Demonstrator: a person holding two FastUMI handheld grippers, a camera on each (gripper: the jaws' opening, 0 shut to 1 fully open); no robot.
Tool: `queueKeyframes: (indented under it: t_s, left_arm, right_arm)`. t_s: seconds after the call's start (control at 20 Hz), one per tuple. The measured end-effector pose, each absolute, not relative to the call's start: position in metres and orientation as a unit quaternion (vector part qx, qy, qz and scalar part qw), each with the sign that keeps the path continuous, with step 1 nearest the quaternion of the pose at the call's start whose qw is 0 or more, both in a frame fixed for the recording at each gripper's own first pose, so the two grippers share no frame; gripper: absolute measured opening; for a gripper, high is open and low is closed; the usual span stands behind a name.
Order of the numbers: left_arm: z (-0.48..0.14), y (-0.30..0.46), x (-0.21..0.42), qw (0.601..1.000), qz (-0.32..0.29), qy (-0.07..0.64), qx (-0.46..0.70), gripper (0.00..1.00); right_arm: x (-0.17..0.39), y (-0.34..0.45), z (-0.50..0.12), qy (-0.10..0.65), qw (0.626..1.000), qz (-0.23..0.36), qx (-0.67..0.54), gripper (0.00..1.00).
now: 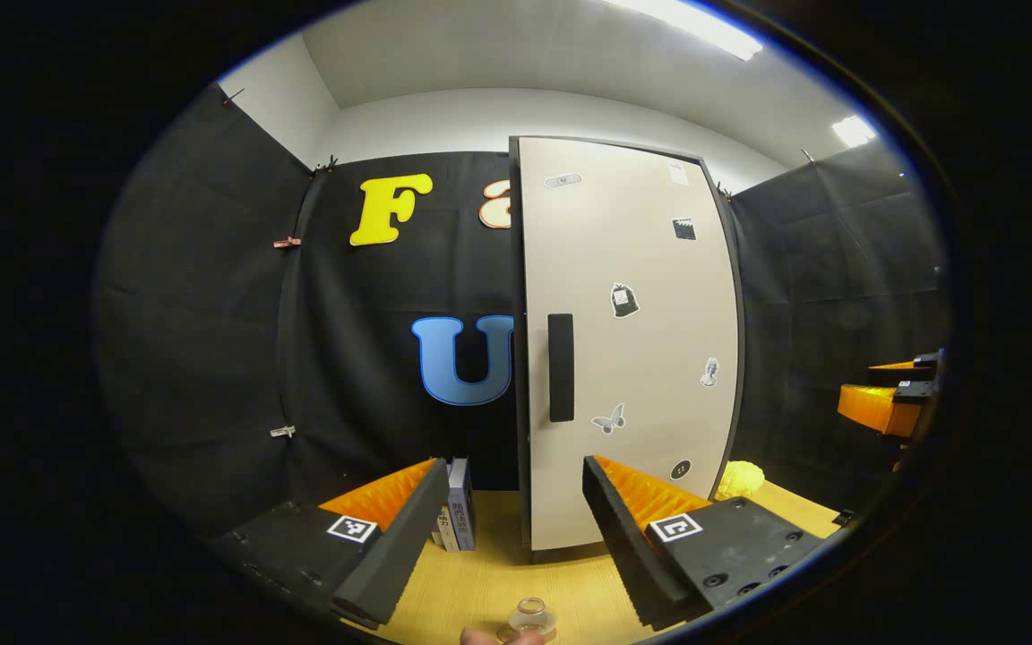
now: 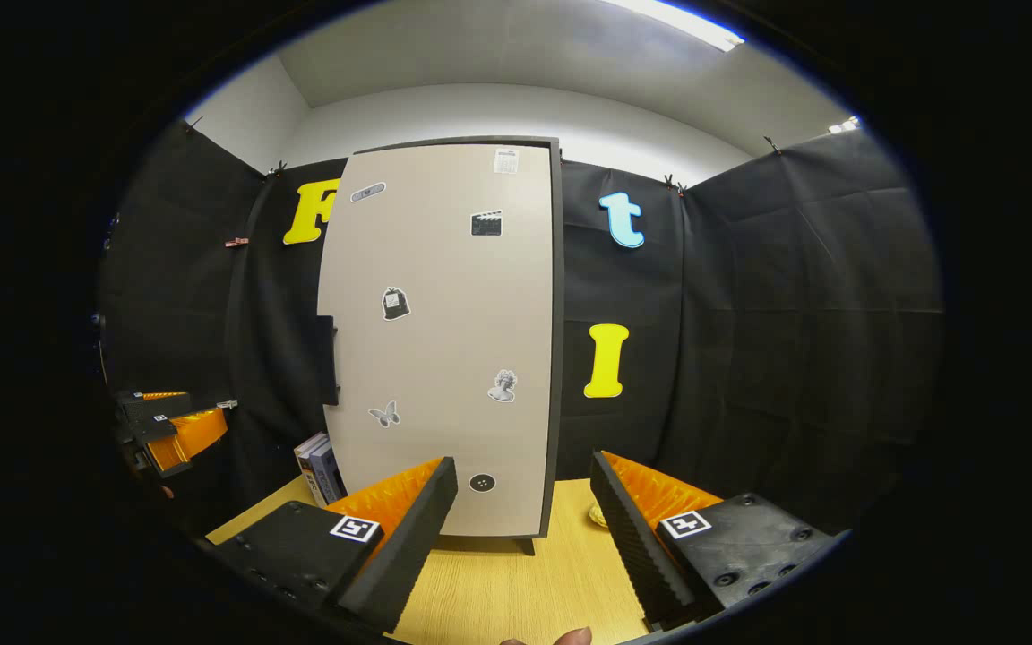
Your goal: Open the cabinet door with the right hand, grasp the bottle in the cabinet with the left hand and place it on the coaster, then close the cabinet door with the right hand.
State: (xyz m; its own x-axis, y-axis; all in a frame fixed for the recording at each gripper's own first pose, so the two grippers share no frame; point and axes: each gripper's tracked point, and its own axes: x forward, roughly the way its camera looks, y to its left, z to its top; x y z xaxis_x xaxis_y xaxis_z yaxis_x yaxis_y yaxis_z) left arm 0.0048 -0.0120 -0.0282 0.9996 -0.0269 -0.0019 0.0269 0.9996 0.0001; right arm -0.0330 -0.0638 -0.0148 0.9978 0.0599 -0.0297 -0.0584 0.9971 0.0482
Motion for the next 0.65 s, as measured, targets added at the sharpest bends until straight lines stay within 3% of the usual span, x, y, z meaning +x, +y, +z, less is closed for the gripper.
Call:
queueKeyframes:
  t_s: [0.65]
  left_arm:
    - [-0.0316,-0.0166,0.0093,1.000,-0.014,-0.001,-0.005,0.95]
  right_arm:
    - [-0.0247,-0.0734,-0.0173,0.012,0.999,0.021,0.023,0.98]
